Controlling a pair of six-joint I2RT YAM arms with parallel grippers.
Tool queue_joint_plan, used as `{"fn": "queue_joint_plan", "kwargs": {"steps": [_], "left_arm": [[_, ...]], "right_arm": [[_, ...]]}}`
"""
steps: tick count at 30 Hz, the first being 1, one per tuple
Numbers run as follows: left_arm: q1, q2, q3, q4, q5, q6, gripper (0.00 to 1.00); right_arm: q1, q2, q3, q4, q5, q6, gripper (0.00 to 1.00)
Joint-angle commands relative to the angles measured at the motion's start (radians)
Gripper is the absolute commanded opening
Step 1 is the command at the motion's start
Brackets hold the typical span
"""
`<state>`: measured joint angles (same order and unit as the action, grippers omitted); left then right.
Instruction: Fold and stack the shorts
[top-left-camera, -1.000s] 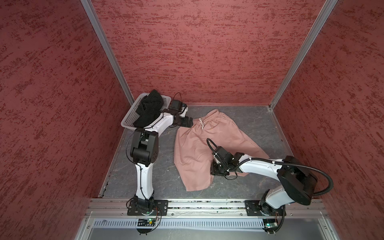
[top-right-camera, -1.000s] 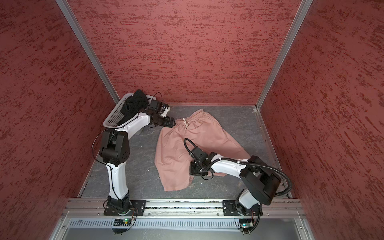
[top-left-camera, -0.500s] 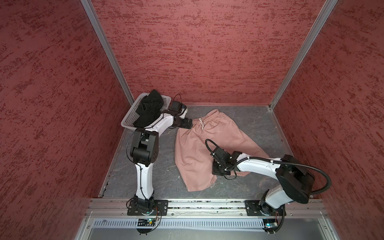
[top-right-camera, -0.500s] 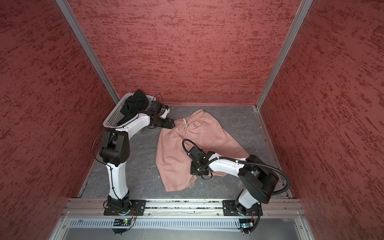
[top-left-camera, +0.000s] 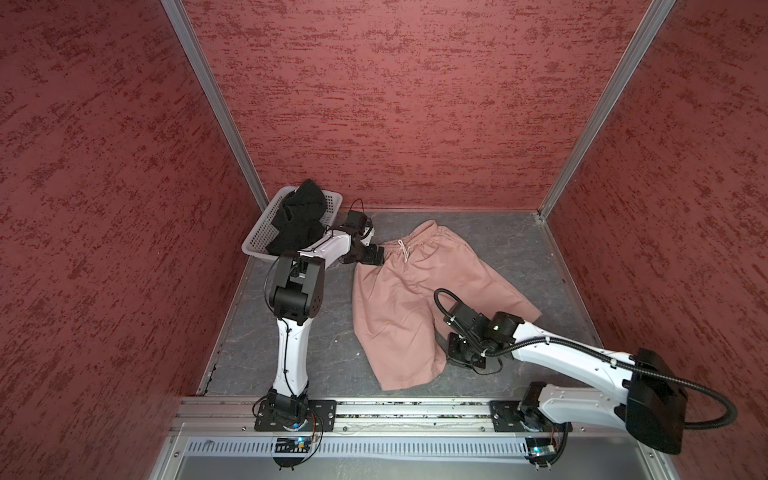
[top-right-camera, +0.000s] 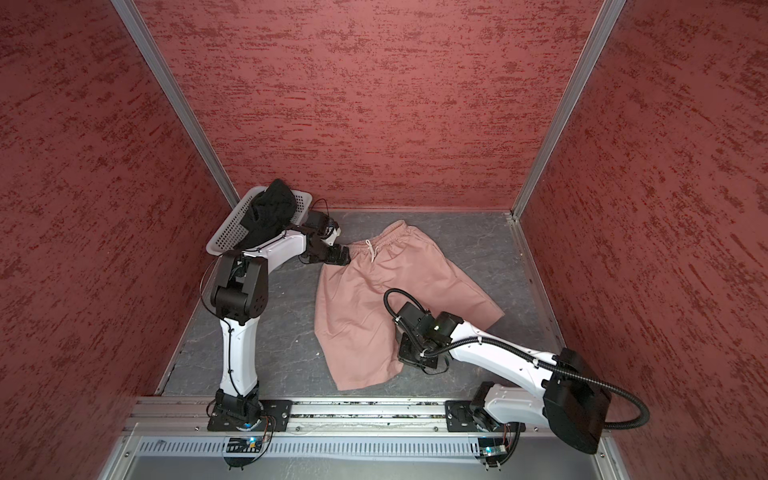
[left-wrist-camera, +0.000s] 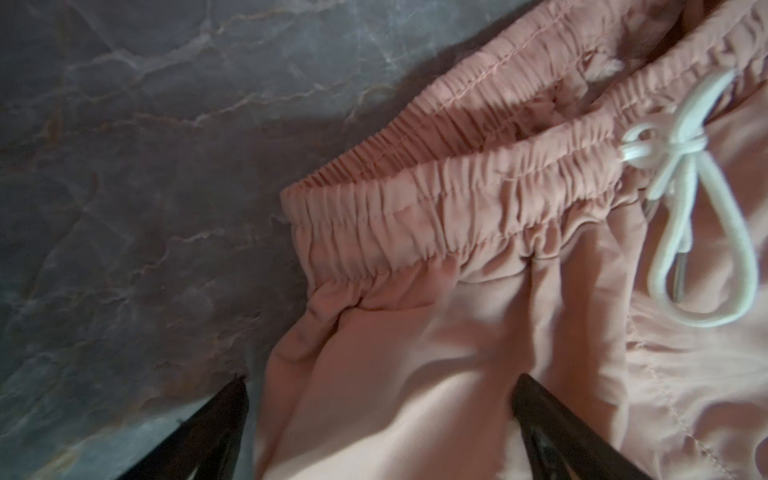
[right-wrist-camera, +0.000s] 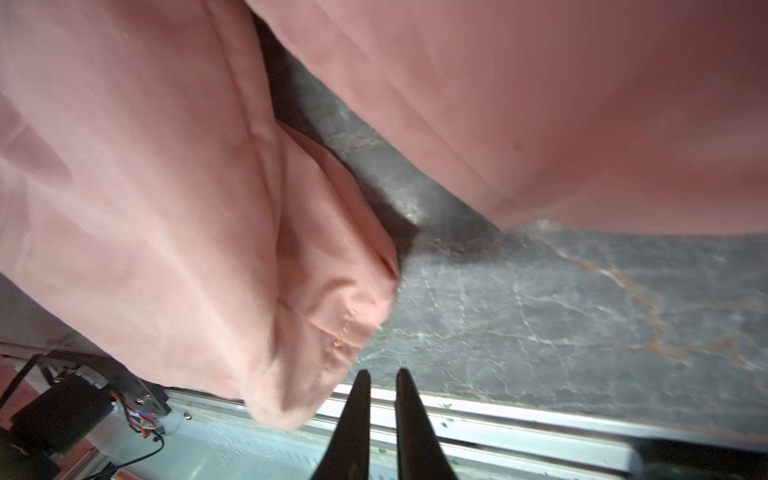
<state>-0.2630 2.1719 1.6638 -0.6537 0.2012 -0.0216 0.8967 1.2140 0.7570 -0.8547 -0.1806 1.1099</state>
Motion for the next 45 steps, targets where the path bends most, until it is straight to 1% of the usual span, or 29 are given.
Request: {"fn": "queue_joint_plan", "kwargs": {"steps": [1, 2, 3, 5, 6, 7, 9, 10, 11, 12, 14, 15, 17, 18, 20, 22, 25, 30, 36, 40, 45], "left_arm": [[0.011, -0.012, 0.051, -0.012, -0.007, 0.005, 0.99], [0.011, -0.012, 0.058, -0.016, -0.004, 0.007, 0.99], [0.011, -0.012, 0.065, -0.018, -0.001, 0.009, 0.99], [0.009, -0.014, 0.081, -0.017, 0.016, 0.014, 0.99], [0.007, -0.017, 0.088, -0.013, 0.024, 0.016, 0.99], [0.004, -0.017, 0.095, -0.01, 0.034, 0.018, 0.99], [-0.01, -0.015, 0.11, 0.005, 0.077, 0.03, 1.0], [-0.021, -0.012, 0.117, 0.013, 0.088, 0.043, 0.99], [-0.033, -0.008, 0.123, 0.016, 0.079, 0.053, 1.0], [-0.038, 0.002, 0.136, 0.001, 0.063, 0.053, 0.99], [-0.026, 0.033, 0.171, -0.058, 0.063, 0.023, 0.99], [-0.011, 0.038, 0.167, -0.06, 0.076, -0.001, 0.99], [0.02, 0.025, 0.118, -0.023, 0.114, -0.032, 0.99], [0.026, 0.015, 0.1, -0.013, 0.113, -0.033, 0.99], [0.027, -0.001, 0.076, -0.013, 0.08, -0.026, 0.99], [0.031, -0.003, 0.063, -0.039, 0.046, -0.027, 0.99], [0.041, -0.007, 0.017, -0.04, 0.043, -0.046, 0.99], [0.052, -0.036, -0.059, -0.038, 0.032, -0.077, 0.99], [0.062, -0.124, -0.209, 0.016, 0.047, -0.137, 0.99], [0.049, -0.191, -0.296, 0.037, 0.068, -0.178, 1.0], [-0.002, -0.317, -0.381, 0.009, 0.026, -0.221, 0.99]], "right_arm": [[-0.01, 0.015, 0.083, -0.087, 0.001, -0.042, 0.3], [-0.011, 0.03, 0.083, -0.083, -0.01, -0.05, 0.47], [-0.012, 0.045, 0.082, -0.087, 0.004, -0.051, 0.56], [-0.019, 0.035, 0.08, -0.085, 0.045, -0.053, 0.58], [-0.039, 0.015, 0.085, -0.083, 0.091, -0.05, 0.58], [-0.061, -0.007, 0.086, -0.073, 0.13, -0.05, 0.58], [-0.133, -0.066, 0.063, -0.022, 0.193, -0.06, 0.52], [-0.184, -0.1, 0.039, 0.026, 0.208, -0.079, 0.45], [-0.248, -0.132, 0.012, 0.082, 0.212, -0.107, 0.37], [-0.307, -0.152, -0.012, 0.134, 0.207, -0.14, 0.33], [-0.436, -0.149, -0.043, 0.221, 0.193, -0.215, 0.29], [-0.479, -0.127, -0.044, 0.245, 0.191, -0.25, 0.29], [-0.553, -0.057, -0.037, 0.289, 0.196, -0.319, 0.29], [-0.582, -0.027, -0.032, 0.311, 0.187, -0.349, 0.29], [-0.649, 0.033, -0.023, 0.371, 0.158, -0.408, 0.29], [-0.72, 0.105, -0.005, 0.43, 0.106, -0.459, 0.3], [-0.784, 0.22, 0.043, 0.49, 0.079, -0.516, 0.3], [-0.821, 0.438, 0.168, 0.552, 0.031, -0.576, 0.3], [-0.842, 0.689, 0.366, 0.591, -0.028, -0.601, 0.3], [-0.841, 0.845, 0.552, 0.593, -0.072, -0.602, 0.29], [-0.84, 1.019, 0.802, 0.588, -0.099, -0.589, 0.3]]}}
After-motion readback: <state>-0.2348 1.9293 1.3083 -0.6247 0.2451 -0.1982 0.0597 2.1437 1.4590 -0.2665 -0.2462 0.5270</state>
